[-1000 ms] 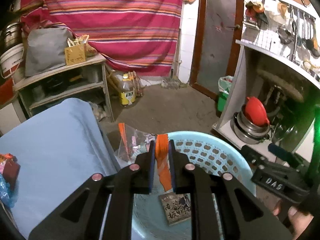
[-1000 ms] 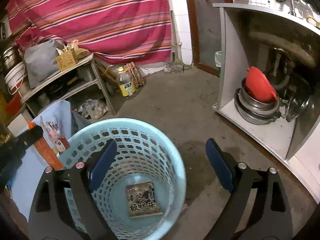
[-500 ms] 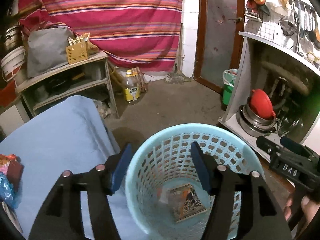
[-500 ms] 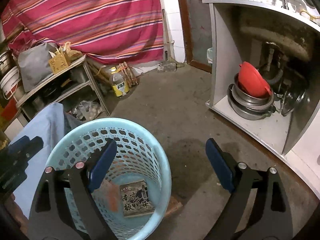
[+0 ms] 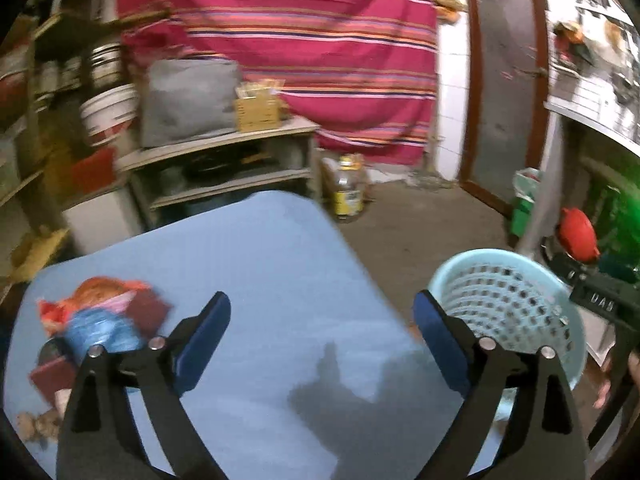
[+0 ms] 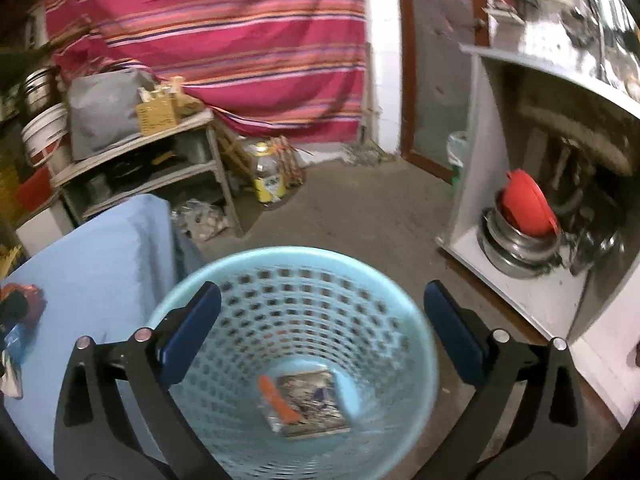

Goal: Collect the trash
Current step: 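Move both open tools back over the table, then grasp the crumpled brown paper with the left tool while the right tool grasps the white cloth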

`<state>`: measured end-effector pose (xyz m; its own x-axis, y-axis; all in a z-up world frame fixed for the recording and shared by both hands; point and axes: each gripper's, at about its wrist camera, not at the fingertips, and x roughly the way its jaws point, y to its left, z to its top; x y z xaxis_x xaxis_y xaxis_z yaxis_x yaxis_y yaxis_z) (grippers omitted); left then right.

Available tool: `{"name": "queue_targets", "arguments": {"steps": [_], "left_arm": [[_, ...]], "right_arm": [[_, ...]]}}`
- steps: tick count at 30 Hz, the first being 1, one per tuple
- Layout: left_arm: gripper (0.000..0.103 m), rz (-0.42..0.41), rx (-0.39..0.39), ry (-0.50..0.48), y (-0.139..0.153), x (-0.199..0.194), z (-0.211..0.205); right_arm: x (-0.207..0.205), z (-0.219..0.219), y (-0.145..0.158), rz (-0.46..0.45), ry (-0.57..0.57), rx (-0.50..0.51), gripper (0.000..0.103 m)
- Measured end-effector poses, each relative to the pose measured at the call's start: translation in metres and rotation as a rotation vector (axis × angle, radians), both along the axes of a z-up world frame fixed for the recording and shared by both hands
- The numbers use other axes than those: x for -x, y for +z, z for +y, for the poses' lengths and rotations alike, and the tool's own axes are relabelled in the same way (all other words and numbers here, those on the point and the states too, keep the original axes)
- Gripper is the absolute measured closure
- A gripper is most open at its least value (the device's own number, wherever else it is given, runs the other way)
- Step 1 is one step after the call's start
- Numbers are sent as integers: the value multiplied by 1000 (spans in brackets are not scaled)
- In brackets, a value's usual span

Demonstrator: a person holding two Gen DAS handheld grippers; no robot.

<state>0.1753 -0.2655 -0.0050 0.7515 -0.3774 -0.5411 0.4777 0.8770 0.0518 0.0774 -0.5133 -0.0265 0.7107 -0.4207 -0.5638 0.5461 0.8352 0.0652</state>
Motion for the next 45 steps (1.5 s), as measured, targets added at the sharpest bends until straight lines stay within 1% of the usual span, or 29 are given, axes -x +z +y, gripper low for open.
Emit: {"name": "queue_targets", "arguments": {"steps": [4, 8, 12, 14, 15, 18, 21, 23, 25, 26, 29, 30, 33, 36, 38, 40, 41, 43, 45], "left_arm": [[10, -14, -34, 94, -2, -2, 67], [10, -10, -48, 196, -6, -8, 137], [9, 4, -53, 319, -13, -16, 210], [9, 24, -42, 371, -18, -18, 242], [9, 32, -39, 404, -21, -18, 260], [9, 36, -39, 477, -27, -16, 299], [9, 46, -54, 521, -37, -15, 332], [9, 73, -57, 549, -47, -16, 353], [9, 116, -51, 567, -57, -18, 370], [9, 132, -51, 578, -60, -20, 376], [9, 143, -42, 603, -67, -15, 392], [9, 150, -28, 606, -69, -14, 397], [9, 198, 6, 594, -78, -17, 401], [10, 236, 17, 573, -86, -20, 403], [10, 239, 17, 565, -88, -19, 402], [10, 241, 18, 550, -90, -20, 403], [11, 238, 14, 548, -91, -19, 402], [17, 244, 20, 533, -92, -22, 403], [34, 269, 25, 509, -97, -25, 403]], "right_arm": [[-23, 45, 4, -2, 73, 24, 4], [-49, 100, 4, 8, 171, 51, 4], [-72, 157, 3, 15, 267, 95, 4], [-81, 185, 2, 6, 314, 86, 4], [-87, 200, 0, 3, 342, 65, 4], [-99, 239, -4, 3, 414, 27, 4], [-106, 282, -9, 20, 483, 55, 4], [-113, 314, -15, 37, 544, 79, 4], [-118, 341, -21, 62, 600, 89, 4], [-119, 348, -23, 70, 618, 89, 4], [-127, 375, -29, 98, 667, 70, 4], [-130, 380, -32, 107, 679, 58, 4], [-141, 396, -44, 161, 708, 12, 4], [-150, 412, -57, 207, 719, 12, 4], [-152, 418, -64, 232, 730, 13, 5], [-154, 422, -72, 255, 736, 6, 8], [-156, 422, -74, 265, 742, 1, 12], [-161, 424, -81, 293, 757, -24, 17], [-162, 423, -84, 301, 774, -62, 30]]}}
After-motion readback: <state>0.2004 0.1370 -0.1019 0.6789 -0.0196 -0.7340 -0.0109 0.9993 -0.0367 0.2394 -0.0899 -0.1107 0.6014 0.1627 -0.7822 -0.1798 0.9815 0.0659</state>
